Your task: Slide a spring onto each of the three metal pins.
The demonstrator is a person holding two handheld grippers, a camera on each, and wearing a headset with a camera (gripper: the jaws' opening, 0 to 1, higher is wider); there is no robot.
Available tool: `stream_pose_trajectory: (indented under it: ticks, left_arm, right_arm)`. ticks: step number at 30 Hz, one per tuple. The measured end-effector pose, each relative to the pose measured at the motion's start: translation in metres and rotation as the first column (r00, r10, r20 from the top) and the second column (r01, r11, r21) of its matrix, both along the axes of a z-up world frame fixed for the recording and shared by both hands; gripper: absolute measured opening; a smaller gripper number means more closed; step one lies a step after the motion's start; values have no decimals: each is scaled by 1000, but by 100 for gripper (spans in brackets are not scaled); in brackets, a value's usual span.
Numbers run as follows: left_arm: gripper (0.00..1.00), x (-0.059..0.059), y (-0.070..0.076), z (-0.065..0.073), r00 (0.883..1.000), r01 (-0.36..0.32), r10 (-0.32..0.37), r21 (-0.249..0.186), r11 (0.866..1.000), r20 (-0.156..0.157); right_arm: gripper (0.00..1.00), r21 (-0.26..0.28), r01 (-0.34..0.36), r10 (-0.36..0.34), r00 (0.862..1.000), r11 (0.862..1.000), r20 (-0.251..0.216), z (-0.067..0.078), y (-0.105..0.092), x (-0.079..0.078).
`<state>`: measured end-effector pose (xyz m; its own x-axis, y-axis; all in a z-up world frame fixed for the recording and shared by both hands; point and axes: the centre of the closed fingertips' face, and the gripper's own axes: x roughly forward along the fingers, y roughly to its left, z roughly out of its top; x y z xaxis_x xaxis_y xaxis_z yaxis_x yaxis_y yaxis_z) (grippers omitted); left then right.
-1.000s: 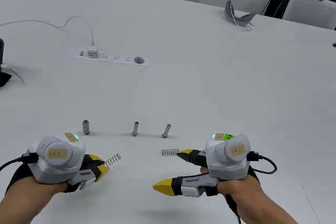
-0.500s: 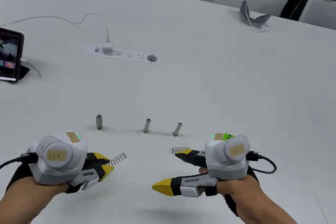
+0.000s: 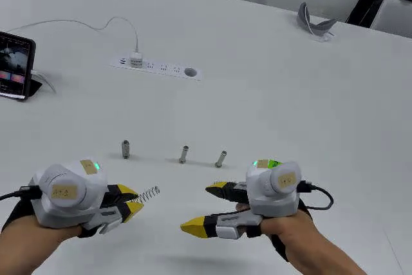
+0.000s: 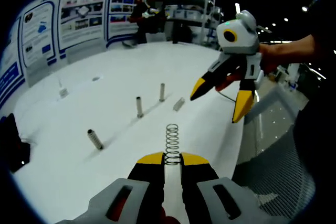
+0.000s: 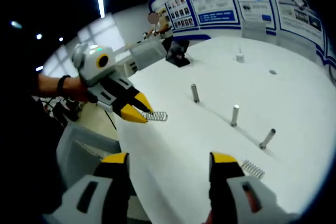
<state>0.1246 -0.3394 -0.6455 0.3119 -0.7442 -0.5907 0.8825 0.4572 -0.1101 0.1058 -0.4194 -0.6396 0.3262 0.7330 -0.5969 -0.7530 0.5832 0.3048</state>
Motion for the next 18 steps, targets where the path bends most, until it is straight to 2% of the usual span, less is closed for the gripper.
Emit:
stream_pose_trajectory:
  ticks: [18]
  left_arm:
    - [11,-7,-30,15,994,103,-102,-7,995,33]
  right_arm:
    - [50,68,-33,33,999,997,0,18,10,3]
